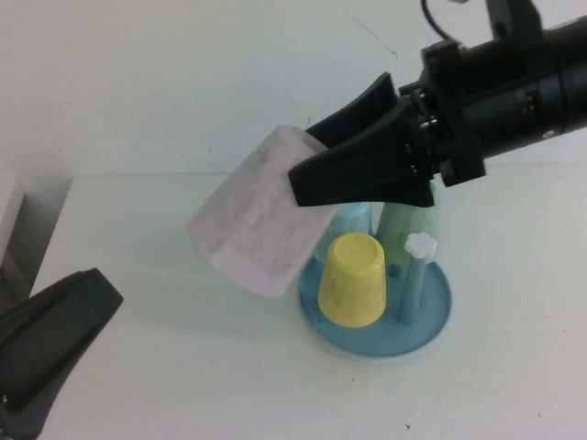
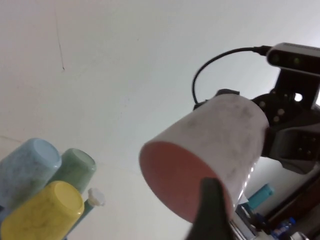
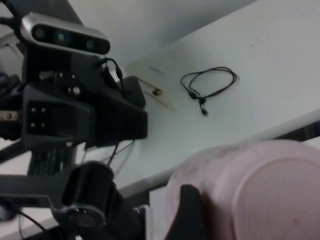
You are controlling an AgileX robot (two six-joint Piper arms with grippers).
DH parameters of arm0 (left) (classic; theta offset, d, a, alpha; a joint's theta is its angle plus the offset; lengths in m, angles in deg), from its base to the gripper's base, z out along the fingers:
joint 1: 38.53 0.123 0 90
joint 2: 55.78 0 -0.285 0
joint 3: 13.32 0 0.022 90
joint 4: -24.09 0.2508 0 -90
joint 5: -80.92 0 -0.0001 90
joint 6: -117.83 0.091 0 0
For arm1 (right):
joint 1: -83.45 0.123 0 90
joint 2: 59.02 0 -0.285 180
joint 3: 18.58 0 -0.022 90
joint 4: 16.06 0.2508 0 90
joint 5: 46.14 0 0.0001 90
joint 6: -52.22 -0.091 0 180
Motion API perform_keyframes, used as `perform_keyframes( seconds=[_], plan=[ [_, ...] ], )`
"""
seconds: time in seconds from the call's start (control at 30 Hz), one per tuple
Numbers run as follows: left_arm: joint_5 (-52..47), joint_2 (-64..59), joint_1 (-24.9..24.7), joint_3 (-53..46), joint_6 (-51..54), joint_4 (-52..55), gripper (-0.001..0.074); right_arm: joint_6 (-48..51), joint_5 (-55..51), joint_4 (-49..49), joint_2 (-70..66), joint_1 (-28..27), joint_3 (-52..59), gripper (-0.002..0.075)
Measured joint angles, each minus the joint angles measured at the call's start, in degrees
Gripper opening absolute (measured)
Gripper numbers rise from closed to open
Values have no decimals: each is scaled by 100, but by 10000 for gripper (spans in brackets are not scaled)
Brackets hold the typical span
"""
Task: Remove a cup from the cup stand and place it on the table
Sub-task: Hand over the cup
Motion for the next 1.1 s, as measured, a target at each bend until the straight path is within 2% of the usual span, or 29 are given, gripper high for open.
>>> perform_keyframes(
  seconds=[0.03,0.13,0.2,0.3,0.4,0.5,0.63,0.7,0.77,0.97,1.1],
  plan=[
    [-57,0,0,0,-42,-8,400,9,0,102,-75,50,0,557],
    [-144,0,0,0,-186,-23,580,48,0,553,-303,296,0,557],
    [-212,0,0,0,-200,-23,632,167,0,893,-423,523,0,557],
    [-277,0,0,0,-227,-23,636,440,10,1301,-555,831,0,557],
    [-285,0,0,0,-250,-23,589,614,50,1540,-619,1064,0,556],
    [-285,0,0,0,-250,-23,490,742,62,1586,-628,1142,0,556],
    [-285,0,0,0,-198,-37,274,804,148,1600,-628,1165,0,556],
    [-285,0,0,0,-155,-63,137,817,199,1600,-641,1165,0,556],
    [-248,0,0,0,-146,-76,62,864,209,1600,-641,1165,0,556],
    [-316,5,0,33,-130,-109,41,1062,127,1666,-641,1165,0,559],
    [-395,5,0,58,-127,-114,24,1062,165,1674,-641,1165,0,659]
  ],
)
